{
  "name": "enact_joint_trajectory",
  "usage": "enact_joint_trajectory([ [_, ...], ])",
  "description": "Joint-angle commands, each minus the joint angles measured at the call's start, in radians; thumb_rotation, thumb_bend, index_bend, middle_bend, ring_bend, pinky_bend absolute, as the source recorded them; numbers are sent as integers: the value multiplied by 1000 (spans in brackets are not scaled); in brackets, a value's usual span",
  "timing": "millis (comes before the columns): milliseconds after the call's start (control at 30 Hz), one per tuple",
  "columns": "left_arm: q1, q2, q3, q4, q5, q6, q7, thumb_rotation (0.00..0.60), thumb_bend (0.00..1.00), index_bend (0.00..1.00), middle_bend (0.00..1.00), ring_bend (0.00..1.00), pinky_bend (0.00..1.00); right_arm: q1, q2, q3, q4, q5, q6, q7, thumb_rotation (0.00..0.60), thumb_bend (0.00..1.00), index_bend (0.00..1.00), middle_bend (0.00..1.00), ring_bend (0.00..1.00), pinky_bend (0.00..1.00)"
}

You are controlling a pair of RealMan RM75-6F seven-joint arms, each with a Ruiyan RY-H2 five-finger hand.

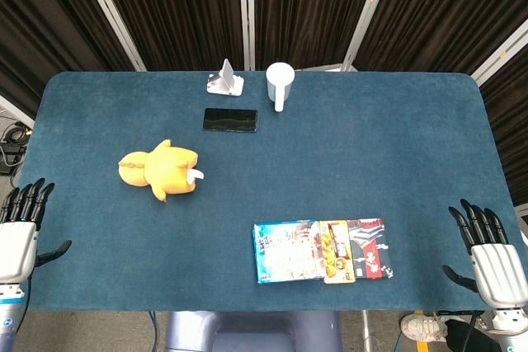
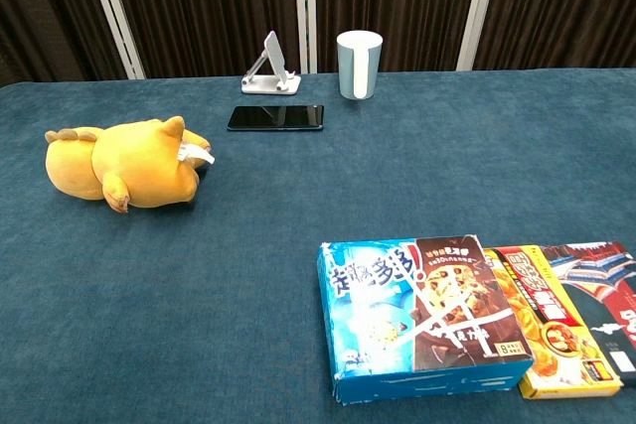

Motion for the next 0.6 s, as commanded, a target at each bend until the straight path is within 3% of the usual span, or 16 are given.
enact_joint_trajectory([
  [33, 0, 0, 0, 1, 0, 0, 0, 600, 51, 0, 0, 0, 0, 0, 0, 0, -1, -1, 1, -1, 600, 157, 0, 0, 0, 0],
  [433, -11, -6, 0, 6, 2, -17, 5, 600, 72, 0, 0, 0, 0, 5, -8, -1, -1, 2, -13, -17, 600, 157, 0, 0, 0, 0],
  [533, -18, -4, 1, 9, 5, -27, 6, 600, 258, 0, 0, 0, 0, 5, -8, 1, -2, 5, -13, -18, 600, 157, 0, 0, 0, 0],
  [600, -25, -8, -2, 16, 8, -32, 5, 600, 437, 0, 0, 0, 0, 5, -7, 2, -3, 3, -9, -16, 600, 157, 0, 0, 0, 0],
])
